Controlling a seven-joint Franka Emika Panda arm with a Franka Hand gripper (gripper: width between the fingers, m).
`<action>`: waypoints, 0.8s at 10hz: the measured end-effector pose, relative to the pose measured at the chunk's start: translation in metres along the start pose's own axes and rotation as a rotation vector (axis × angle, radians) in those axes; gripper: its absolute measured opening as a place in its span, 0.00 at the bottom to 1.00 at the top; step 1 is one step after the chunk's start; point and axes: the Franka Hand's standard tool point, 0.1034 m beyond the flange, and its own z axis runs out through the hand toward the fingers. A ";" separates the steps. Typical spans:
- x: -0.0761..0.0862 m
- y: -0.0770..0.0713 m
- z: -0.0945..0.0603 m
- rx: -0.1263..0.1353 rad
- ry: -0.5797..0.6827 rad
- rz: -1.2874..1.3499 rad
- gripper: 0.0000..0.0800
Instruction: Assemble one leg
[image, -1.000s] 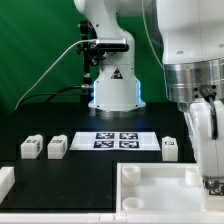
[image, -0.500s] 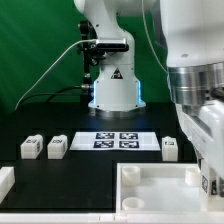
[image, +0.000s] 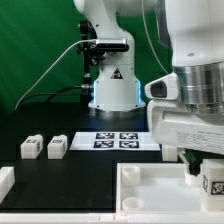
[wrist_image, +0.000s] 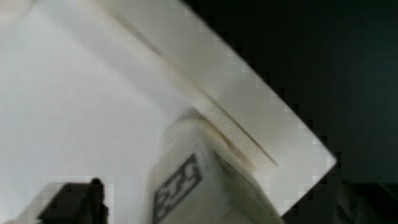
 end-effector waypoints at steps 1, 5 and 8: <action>0.000 -0.002 -0.001 -0.017 -0.002 -0.193 0.81; 0.002 -0.005 0.000 -0.027 -0.009 -0.218 0.48; 0.004 0.000 0.000 -0.033 -0.006 0.041 0.37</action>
Offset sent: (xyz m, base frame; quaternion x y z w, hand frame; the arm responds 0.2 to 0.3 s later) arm 0.0000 0.0000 0.0000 0.0000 0.0000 0.0899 0.9960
